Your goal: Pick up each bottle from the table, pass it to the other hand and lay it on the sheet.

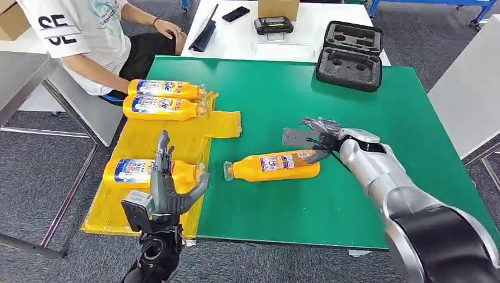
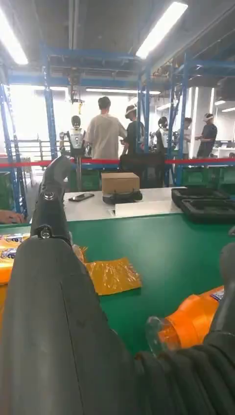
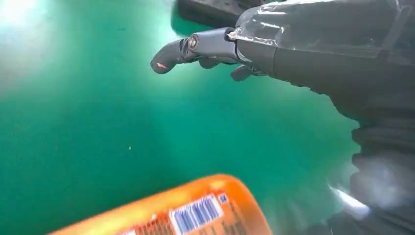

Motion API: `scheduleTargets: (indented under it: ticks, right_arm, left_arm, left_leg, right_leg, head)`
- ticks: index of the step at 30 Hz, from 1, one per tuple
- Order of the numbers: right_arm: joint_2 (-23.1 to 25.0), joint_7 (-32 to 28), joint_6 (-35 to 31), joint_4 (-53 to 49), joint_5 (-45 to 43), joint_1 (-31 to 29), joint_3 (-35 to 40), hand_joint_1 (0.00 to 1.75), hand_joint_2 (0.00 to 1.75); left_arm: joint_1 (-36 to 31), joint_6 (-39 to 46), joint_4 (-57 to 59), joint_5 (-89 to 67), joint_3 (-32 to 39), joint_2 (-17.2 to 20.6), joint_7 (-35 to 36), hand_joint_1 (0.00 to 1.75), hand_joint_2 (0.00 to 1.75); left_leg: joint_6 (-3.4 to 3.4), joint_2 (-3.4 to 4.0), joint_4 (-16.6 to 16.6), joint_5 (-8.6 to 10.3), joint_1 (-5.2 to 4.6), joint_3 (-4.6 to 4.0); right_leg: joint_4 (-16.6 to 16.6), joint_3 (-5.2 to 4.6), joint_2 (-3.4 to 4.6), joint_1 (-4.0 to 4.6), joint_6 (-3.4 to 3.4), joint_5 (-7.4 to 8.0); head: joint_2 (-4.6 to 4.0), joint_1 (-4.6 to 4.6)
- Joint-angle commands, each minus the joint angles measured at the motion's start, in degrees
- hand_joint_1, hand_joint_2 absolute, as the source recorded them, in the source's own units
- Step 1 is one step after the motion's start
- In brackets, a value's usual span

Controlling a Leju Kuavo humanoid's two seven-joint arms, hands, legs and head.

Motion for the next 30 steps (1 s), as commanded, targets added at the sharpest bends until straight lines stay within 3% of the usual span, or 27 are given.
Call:
scheduleTargets:
  ticks: [1,4,11,26,27,28,29,30]
  right_arm:
    - [1.5,-1.2,0.5,1.5,0.4,1.3,0.5,0.0,1.75]
    - [1.9,-2.1,2.9,1.8,1.2,1.5,1.7,0.0,1.75]
    - [4.6,-0.6,0.9,2.5,2.5,2.6,3.1,0.0,1.75]
    - [3.7,0.6,2.9,3.3,2.6,3.3,3.3,0.0,1.75]
    - [3.6,0.7,3.2,3.3,2.7,3.4,3.5,0.45,1.75]
    - [3.5,0.8,3.7,3.3,2.9,3.5,3.7,1.43,1.75]
    - [3.4,0.9,4.4,3.5,3.2,3.7,4.1,1.71,1.75]
    - [3.4,1.0,4.7,3.5,3.4,3.7,4.3,1.71,1.75]
  left_arm:
    - [-1.3,-0.6,3.5,0.0,1.5,0.1,0.2,0.0,1.75]
    - [-1.6,-1.1,3.6,0.3,1.3,0.2,0.2,0.0,1.75]
    - [-2.4,-0.9,4.4,0.6,1.1,0.0,0.2,0.0,1.75]
    - [-3.1,-1.9,6.1,1.6,1.0,-0.4,0.2,0.0,1.75]
    - [-3.0,-1.8,6.1,1.6,0.9,-0.3,0.2,0.0,1.75]
    - [-2.9,-1.8,6.1,1.6,0.8,-0.3,0.2,0.0,1.75]
    - [-2.9,-1.8,6.4,1.7,0.8,-0.3,0.2,0.0,1.75]
    - [-2.9,-1.9,6.5,1.8,0.8,-0.3,0.2,0.0,1.75]
  left_leg:
    - [-0.09,0.03,-0.1,-0.09,0.06,0.24]
    - [-0.09,0.02,0.0,-0.1,0.04,0.22]
    - [-0.09,0.06,0.0,-0.09,0.04,0.2]
    - [-0.14,-0.02,0.0,-0.17,0.08,0.39]
    - [-0.12,-0.03,-0.1,-0.13,0.08,0.33]
    - [-0.13,-0.04,0.0,-0.15,0.08,0.37]
    - [-0.09,-0.04,-0.1,-0.08,0.05,0.25]
    - [-0.12,-0.05,0.0,-0.14,0.07,0.36]
  right_leg:
    - [-0.1,0.24,0.04,0.06,-0.09,-0.07]
    - [0.0,0.22,0.02,0.04,-0.1,-0.1]
    - [0.0,0.18,0.08,0.04,-0.09,-0.07]
    - [-0.1,0.4,-0.02,0.08,-0.15,-0.18]
    - [-0.1,0.34,-0.04,0.07,-0.13,-0.14]
    - [-0.1,0.39,-0.05,0.08,-0.14,-0.17]
    - [-0.1,0.25,-0.05,0.05,-0.1,-0.11]
    - [-0.1,0.37,-0.06,0.07,-0.14,-0.16]
  head:
    - [0.0,0.0]
    - [0.0,0.0]
    - [0.0,-0.02]
    - [0.0,0.0]
    - [0.0,0.0]
    - [0.0,0.0]
    - [0.0,0.0]
    - [0.0,-0.02]
